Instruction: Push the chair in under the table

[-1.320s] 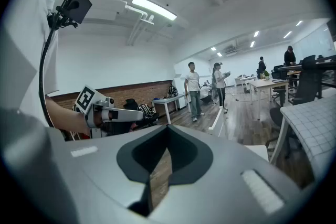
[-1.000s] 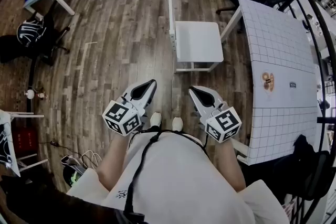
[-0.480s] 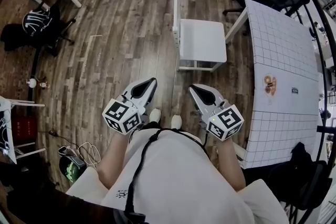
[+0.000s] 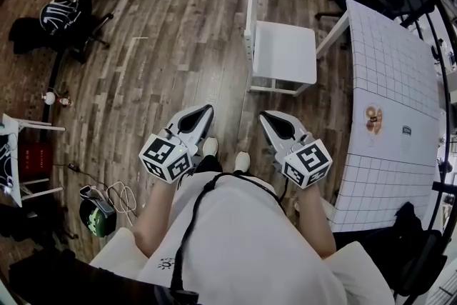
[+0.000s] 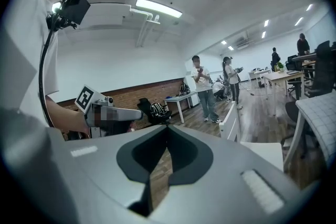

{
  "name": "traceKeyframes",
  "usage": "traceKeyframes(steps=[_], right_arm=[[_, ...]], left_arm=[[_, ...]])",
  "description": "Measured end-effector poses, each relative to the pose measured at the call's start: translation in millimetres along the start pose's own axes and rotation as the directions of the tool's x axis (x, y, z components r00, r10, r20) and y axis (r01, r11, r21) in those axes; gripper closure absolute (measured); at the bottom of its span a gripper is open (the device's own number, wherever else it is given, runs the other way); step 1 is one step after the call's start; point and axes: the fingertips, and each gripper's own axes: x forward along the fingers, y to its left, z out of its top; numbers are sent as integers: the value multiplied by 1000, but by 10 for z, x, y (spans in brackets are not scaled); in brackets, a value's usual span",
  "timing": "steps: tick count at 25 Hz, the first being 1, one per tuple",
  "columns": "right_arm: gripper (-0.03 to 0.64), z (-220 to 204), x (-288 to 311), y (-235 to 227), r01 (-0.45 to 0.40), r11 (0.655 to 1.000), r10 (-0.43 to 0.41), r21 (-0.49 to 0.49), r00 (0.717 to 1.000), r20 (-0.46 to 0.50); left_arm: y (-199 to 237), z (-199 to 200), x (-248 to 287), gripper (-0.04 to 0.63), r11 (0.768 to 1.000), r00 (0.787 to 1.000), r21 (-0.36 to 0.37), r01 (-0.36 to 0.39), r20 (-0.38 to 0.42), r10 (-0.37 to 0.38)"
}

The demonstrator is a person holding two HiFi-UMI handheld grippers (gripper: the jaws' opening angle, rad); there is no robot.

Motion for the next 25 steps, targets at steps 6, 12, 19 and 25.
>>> traceKeyframes(steps=[6,12,19,25], right_arm=[[611,-4,184,30,-21,1000,21,16,1000,-6],[611,118,604,94,-27,1000,27,-1,1000,-6],[611,246,1260,271,-11,1000,11,0,1000,-9],[611,338,1877,394,25,1000,-25,13,1000,3]], left_arm=[[171,10,-56,588,1000,1000,0,-16,-1,16],[535,103,-175,588,1000,1000,-1,-17,1,17],[1159,291,-310,588,1000,1000,-12,15,1,-15],[1714,468,-383,588,997,997,-5,80,-15,-80]])
